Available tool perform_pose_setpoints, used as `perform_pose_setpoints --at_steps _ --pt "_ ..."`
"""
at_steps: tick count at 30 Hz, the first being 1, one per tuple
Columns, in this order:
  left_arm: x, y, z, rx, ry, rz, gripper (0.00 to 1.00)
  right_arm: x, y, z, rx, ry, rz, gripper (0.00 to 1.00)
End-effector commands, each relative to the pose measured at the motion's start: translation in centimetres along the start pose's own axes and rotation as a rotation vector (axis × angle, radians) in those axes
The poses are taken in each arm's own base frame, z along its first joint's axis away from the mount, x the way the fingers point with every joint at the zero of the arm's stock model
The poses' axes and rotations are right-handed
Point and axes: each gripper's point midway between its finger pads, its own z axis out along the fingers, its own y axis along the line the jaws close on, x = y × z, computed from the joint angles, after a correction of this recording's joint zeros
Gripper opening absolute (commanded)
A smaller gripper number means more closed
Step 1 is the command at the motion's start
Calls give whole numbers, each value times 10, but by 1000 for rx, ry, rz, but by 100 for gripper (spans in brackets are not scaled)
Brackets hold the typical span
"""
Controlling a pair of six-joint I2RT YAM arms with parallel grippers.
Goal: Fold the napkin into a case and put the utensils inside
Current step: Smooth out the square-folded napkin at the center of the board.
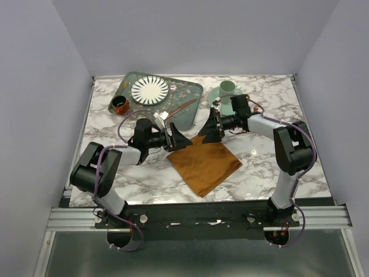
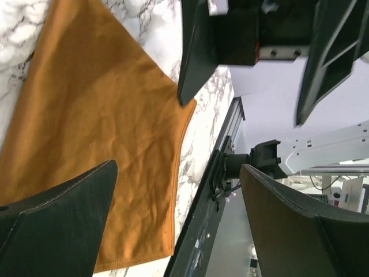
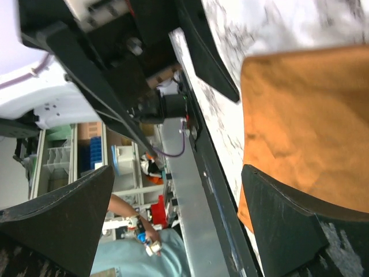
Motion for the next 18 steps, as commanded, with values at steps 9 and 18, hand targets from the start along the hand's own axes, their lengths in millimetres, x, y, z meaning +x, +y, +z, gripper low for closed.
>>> perform_pose_setpoints --at_steps 9,18 --pt "7 50 19 -147 19 -41 99 47 -92 -13 88 60 234 100" --pt "27 90 14 -255 59 -134 99 54 -126 -24 99 67 310 100"
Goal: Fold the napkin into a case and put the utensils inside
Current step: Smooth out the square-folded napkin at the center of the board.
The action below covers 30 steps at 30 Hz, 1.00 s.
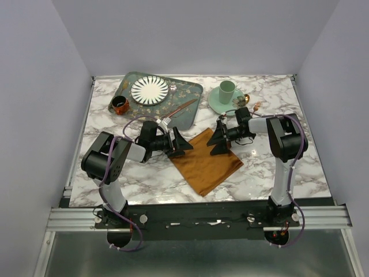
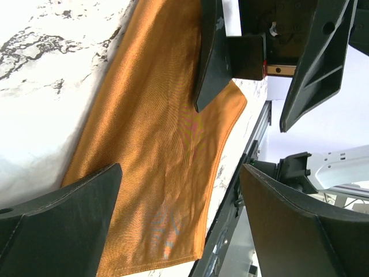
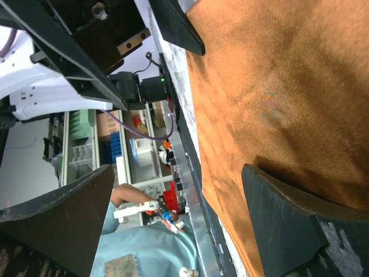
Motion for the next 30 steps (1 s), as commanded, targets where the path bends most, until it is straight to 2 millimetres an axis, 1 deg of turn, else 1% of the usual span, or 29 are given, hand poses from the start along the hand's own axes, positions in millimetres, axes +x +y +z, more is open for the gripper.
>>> perform_pose_setpoints --at_steps 1,3,5,6,8,9,10,11,14,16,17,18,20,23,24,26,28,30 --pt "13 39 0 -126 22 -58 99 10 -38 0 65 21 139 100" --pt "11 43 -1 -142 20 -66 99 8 -30 -1 47 25 133 100" --pt "10 44 -3 -151 17 -60 99 8 -15 -6 41 22 79 100" --pt "9 44 -4 -157 13 -59 99 13 -8 -9 42 28 85 100" --pt "8 43 -5 -158 11 -52 99 22 -2 -16 56 35 31 100" --pt "8 44 -5 -161 9 -53 99 31 -2 -20 70 49 67 100" --pt "8 44 -5 -162 8 -51 99 40 -5 -21 73 62 60 100" --pt "8 44 -5 -159 8 -46 99 45 -5 -23 78 67 40 100" --pt "7 44 -5 -161 4 -38 99 59 -2 -25 71 85 55 100" --pt "6 45 -4 -165 1 -41 99 65 -6 -25 85 91 51 100" --pt "6 46 -4 -166 2 -44 99 72 -11 -25 95 100 63 100" --pt "6 46 -4 -165 2 -45 99 77 -21 -25 123 113 80 100" --pt "6 46 -4 -166 1 -45 99 82 -32 -28 131 121 97 100" --pt "7 47 -5 -173 3 -47 99 83 -47 -35 141 112 147 100" --pt "8 48 -6 -177 3 -49 99 82 -50 -40 155 102 157 100" --pt "9 48 -7 -178 4 -51 99 84 -55 -43 161 104 157 100" --pt "11 50 -8 -183 5 -57 99 89 -55 -46 166 113 169 100" --pt "11 51 -8 -184 4 -62 99 90 -55 -47 175 113 160 100"
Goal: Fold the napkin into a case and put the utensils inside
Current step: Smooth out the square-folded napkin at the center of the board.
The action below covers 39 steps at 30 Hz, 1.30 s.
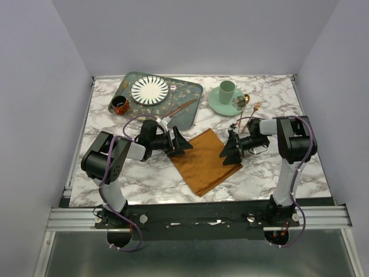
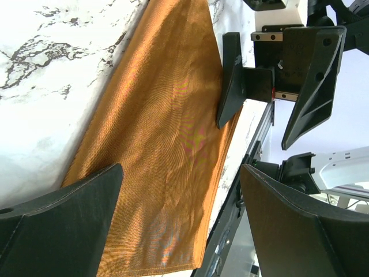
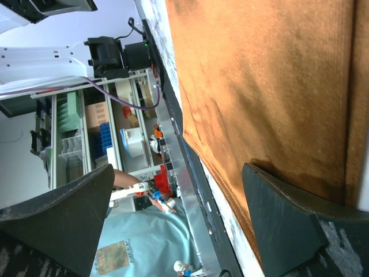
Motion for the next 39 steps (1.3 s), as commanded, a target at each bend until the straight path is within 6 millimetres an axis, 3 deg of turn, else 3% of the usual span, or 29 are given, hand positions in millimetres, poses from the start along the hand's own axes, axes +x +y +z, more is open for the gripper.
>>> perform_pose_setpoints --at_steps 1,5,9,14,19,23,27,31,32,35,39 --pt "15 46 -7 -168 1 -64 99 31 -36 -4 140 81 154 100" --pt "11 42 -6 -155 -4 -50 99 29 -25 -8 140 81 121 100" --pt "10 39 -7 -148 -6 -34 99 30 4 -11 90 60 82 100" --pt "11 39 -7 -150 -7 -32 99 38 27 -1 27 65 100 100" --pt "11 39 -8 -153 -3 -35 99 41 17 5 52 87 110 100" --pt "13 41 -8 -157 -1 -39 99 54 -17 7 151 144 205 100" --pt "14 39 -10 -152 2 -36 99 54 -35 3 190 151 258 100" --pt "15 32 -12 -130 9 -23 99 55 -34 -1 210 150 263 100" --pt "16 25 -14 -103 17 -22 99 54 -32 -2 205 149 244 100" --pt "13 -5 -17 6 20 24 99 43 1 -5 136 116 124 100" --pt "0 -46 -26 115 -16 74 99 2 60 -12 47 17 -51 100"
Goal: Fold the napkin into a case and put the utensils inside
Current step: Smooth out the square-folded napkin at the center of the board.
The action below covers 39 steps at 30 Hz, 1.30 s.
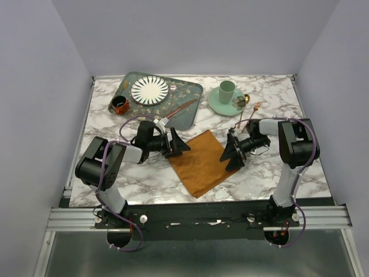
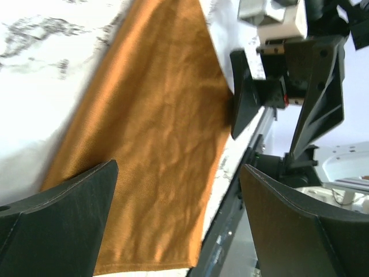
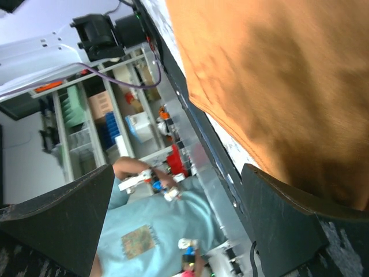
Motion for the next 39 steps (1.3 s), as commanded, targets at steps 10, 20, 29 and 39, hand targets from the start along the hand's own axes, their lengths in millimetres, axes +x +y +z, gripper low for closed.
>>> perform_pose_setpoints --at_steps 10,20,29,39 --pt "-48 -54 13 73 -184 46 99 -135 89 0 35 -254 -254 100" --pt "-44 -26 41 28 -170 -19 99 -194 70 47 49 -283 -160 100" --pt "-20 30 34 -94 -142 -200 99 -198 1 62 184 -286 -44 100" --pt "10 35 -16 -98 -109 -237 99 -198 -12 58 275 -260 -45 100"
